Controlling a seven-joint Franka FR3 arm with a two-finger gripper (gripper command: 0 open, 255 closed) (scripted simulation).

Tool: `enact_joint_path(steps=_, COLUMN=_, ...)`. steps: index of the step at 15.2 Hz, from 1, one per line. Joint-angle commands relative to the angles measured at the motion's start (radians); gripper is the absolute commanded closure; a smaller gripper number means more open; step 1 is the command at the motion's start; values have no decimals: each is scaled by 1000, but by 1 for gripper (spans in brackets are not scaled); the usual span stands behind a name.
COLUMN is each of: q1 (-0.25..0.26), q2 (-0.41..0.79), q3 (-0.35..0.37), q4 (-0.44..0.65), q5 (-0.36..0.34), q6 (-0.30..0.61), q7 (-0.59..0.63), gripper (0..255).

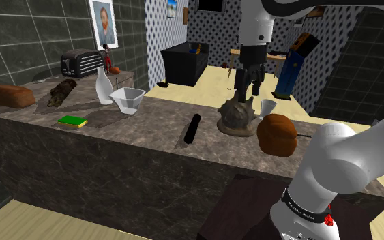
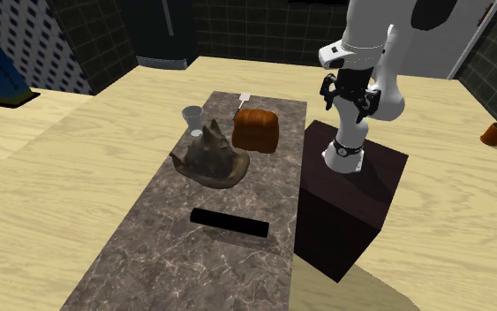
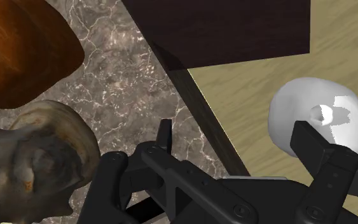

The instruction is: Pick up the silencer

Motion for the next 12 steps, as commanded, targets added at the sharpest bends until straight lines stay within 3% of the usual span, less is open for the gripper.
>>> enact_joint_path(steps=1, q1=0, q2=0, q3=0, q4=0, q5=0, q6=0, q7=0, gripper=0)
enact_joint_path(steps=12, q1=-71, q2=297, q3=-6, q4=-54, q5=34, q6=409, q7=177, gripper=0)
